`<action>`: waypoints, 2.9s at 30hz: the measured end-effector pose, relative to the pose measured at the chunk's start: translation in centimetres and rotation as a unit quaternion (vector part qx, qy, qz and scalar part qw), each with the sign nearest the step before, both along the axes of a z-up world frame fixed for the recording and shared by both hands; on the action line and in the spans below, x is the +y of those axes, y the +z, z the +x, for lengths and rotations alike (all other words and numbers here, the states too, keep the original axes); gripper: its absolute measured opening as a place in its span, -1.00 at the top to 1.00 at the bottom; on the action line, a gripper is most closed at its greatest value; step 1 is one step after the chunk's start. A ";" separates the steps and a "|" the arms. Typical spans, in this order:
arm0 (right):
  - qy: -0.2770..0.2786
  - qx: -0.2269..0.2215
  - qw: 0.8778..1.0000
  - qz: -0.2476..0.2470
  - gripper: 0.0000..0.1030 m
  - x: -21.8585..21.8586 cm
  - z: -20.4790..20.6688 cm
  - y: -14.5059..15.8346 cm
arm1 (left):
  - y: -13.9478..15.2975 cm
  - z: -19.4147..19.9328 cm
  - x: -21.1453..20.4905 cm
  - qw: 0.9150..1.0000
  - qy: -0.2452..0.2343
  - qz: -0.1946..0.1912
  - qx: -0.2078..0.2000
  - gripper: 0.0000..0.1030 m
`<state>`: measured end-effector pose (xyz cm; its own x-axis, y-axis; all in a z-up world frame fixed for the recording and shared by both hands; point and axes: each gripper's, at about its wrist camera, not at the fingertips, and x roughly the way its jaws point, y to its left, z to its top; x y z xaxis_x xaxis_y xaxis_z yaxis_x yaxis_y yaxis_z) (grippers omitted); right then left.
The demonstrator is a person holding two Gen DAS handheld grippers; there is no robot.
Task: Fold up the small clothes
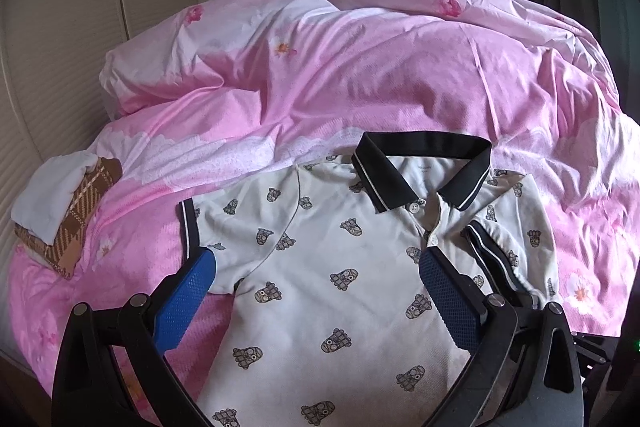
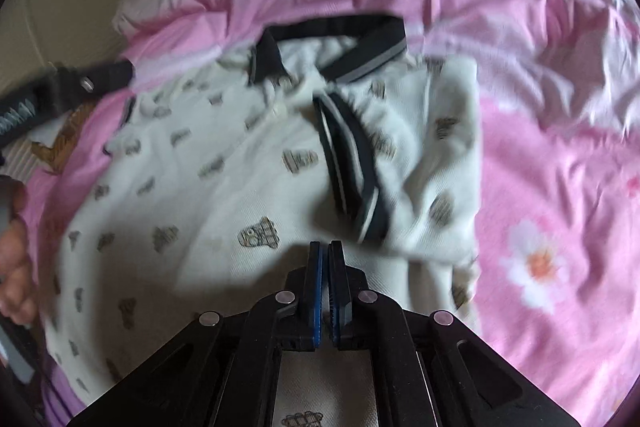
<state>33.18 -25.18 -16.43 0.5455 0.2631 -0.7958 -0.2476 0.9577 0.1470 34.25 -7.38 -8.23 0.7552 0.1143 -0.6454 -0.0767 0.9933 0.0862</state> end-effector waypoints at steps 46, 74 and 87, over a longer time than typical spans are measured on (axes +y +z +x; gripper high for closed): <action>-0.100 -0.103 0.985 0.093 0.26 11.2 3.2 4.9 | -4.3 7.9 18.4 0.998 0.027 -0.049 0.019 -0.26; -0.168 -0.099 0.980 0.040 0.26 13.1 4.2 4.0 | -8.3 11.7 20.8 0.983 -0.036 -0.165 0.073 0.77; -0.178 -0.111 0.976 0.053 0.26 8.8 1.9 5.9 | -1.0 9.3 12.7 0.994 -0.063 -0.091 0.021 0.81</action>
<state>35.12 -16.40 -10.54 0.7734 0.0994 -0.6261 0.0617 0.9711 0.2304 43.58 5.33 -9.21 0.7285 -0.1002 -0.6777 0.0484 0.9943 -0.0950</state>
